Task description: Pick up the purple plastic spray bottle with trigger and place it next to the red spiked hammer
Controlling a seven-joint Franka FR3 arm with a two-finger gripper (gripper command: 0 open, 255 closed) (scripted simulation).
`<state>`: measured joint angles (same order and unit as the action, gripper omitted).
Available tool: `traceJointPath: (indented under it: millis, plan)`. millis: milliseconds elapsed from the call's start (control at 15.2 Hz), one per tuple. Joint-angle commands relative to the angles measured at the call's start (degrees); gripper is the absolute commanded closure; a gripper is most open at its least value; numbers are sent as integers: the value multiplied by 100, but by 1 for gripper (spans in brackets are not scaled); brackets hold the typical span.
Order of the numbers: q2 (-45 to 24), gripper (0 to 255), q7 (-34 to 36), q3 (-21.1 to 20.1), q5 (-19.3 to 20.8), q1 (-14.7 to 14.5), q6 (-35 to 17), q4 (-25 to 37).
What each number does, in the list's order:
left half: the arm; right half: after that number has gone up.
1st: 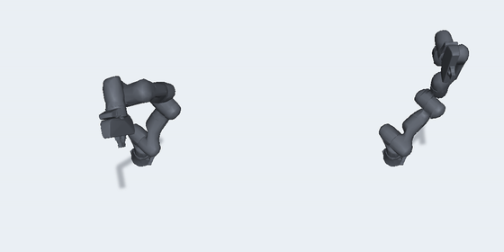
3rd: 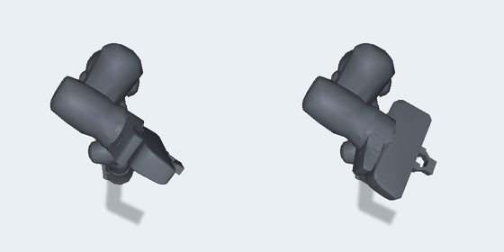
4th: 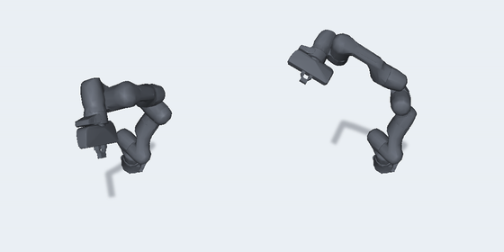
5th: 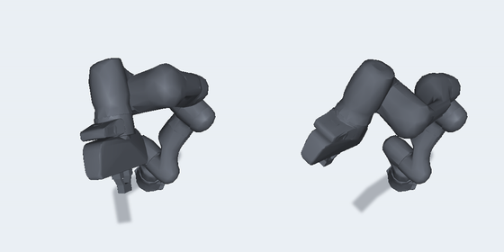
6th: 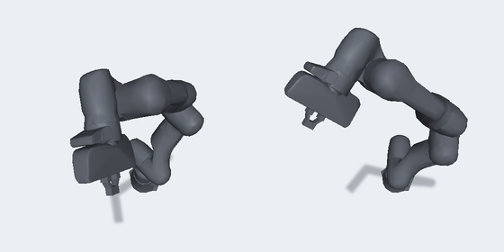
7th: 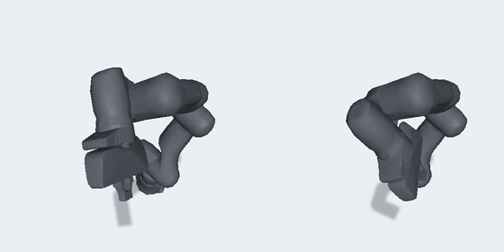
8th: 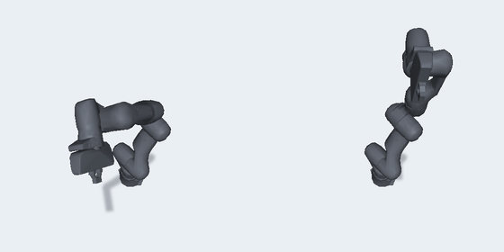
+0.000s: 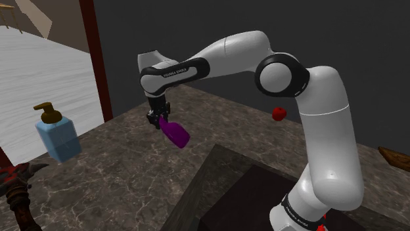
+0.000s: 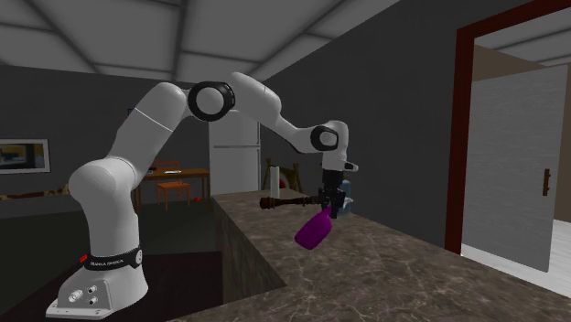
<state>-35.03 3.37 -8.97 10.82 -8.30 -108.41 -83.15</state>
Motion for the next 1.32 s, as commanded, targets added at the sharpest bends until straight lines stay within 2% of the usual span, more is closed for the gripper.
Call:
traceJointPath:
  millis: [0, 330, 792, 1254]
  plan:
    - [63, 255, -19, -6, -13, 3, 117, 55]
    - [187, 255, -57, -20, -41, 2, 408, 226]
    - [664, 255, 708, -263, -106, -483, 187, -546]
    - [882, 255, 1496, -526, -167, -1011, 107, -907]
